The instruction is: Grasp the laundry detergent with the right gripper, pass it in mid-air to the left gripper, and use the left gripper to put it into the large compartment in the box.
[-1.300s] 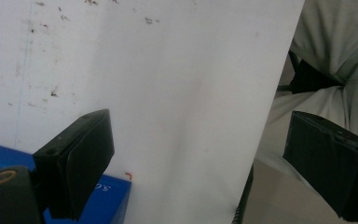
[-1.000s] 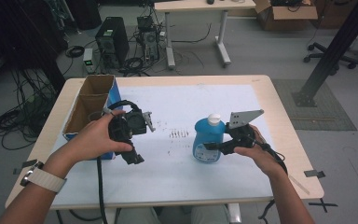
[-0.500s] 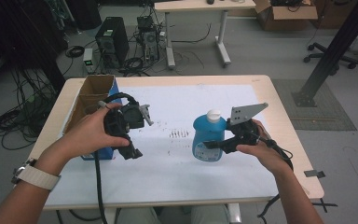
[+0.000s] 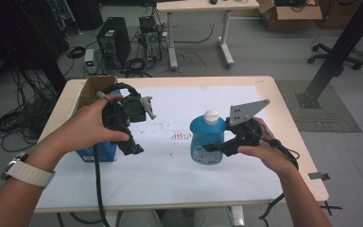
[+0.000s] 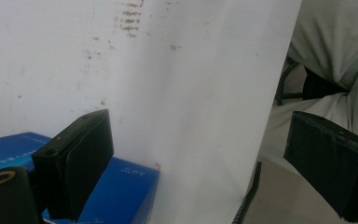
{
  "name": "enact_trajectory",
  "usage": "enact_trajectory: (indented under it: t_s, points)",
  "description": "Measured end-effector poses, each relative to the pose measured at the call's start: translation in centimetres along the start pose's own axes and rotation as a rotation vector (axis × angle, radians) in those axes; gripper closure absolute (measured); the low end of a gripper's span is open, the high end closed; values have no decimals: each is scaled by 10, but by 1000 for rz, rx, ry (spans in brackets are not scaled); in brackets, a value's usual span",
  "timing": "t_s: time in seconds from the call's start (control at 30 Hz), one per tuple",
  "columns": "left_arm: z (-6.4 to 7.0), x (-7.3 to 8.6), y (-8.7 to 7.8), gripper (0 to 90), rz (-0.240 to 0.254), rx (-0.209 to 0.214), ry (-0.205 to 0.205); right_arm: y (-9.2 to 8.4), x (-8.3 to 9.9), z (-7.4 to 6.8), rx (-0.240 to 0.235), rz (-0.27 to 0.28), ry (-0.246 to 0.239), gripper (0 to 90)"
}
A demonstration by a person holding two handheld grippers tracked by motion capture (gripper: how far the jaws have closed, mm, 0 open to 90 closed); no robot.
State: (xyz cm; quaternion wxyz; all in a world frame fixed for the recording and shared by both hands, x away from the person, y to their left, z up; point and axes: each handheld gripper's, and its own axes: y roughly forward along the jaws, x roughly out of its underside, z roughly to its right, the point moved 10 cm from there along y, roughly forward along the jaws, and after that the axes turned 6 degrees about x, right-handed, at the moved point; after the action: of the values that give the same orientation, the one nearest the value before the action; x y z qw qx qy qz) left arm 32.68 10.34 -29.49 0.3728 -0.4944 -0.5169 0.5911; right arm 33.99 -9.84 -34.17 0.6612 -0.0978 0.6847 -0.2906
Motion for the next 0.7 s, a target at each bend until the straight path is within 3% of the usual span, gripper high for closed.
enact_trajectory:
  t_s: [0.27,0.5,0.7]
  points:
    - [0,-7,-14,82,-9,-21,24,0,-11,-5,-21,-9,-7,442]
    - [4,-16,-19,80,4,-2,40,3,-19,-11,-40,-22,-5,442]
    - [6,-19,-21,80,-18,4,55,7,-22,-14,-54,-27,-10,442]
